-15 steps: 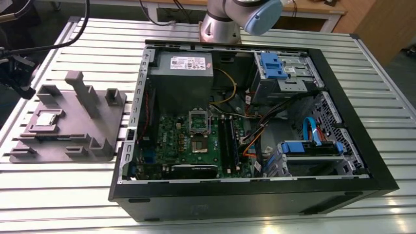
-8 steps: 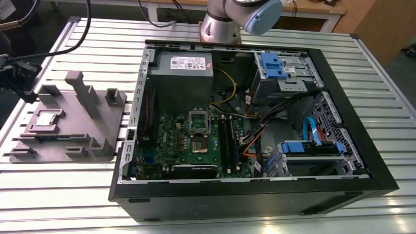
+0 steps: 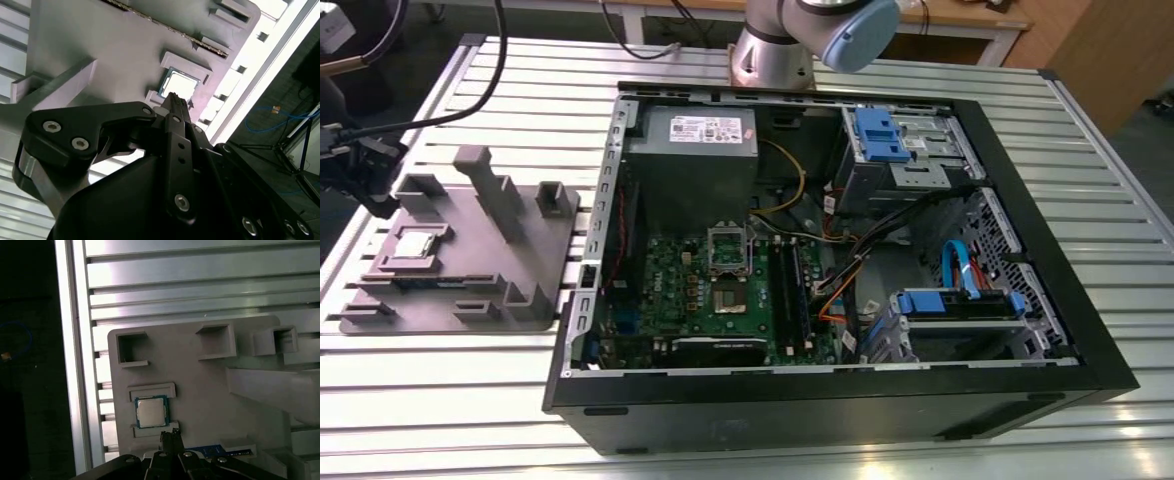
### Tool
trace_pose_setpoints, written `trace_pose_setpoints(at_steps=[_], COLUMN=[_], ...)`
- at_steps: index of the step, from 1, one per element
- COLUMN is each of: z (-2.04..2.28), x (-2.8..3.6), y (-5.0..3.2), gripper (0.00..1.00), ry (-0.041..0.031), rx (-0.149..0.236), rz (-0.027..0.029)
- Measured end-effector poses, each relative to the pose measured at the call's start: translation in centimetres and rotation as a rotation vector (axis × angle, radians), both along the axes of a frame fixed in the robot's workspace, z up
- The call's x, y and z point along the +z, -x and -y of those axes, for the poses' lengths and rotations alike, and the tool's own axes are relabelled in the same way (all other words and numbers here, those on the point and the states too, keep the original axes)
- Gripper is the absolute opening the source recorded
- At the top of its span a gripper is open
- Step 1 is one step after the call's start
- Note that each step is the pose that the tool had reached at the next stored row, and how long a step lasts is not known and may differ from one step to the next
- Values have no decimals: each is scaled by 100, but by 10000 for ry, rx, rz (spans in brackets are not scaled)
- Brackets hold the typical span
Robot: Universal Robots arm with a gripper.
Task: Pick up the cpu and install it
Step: 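Reach for the cpu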
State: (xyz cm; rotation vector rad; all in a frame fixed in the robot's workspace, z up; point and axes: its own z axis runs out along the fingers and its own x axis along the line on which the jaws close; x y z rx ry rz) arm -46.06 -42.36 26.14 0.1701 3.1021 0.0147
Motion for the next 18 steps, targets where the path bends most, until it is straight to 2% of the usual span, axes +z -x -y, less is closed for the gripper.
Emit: trace_pose_setpoints(at_steps=[7,15,18], z=[0,0,0], x=[-50,-150,-161], y=[29,68,72], gripper=[10,10,10], ry=[0,1,1], rx=[0,0,0], rz=[0,0,-2])
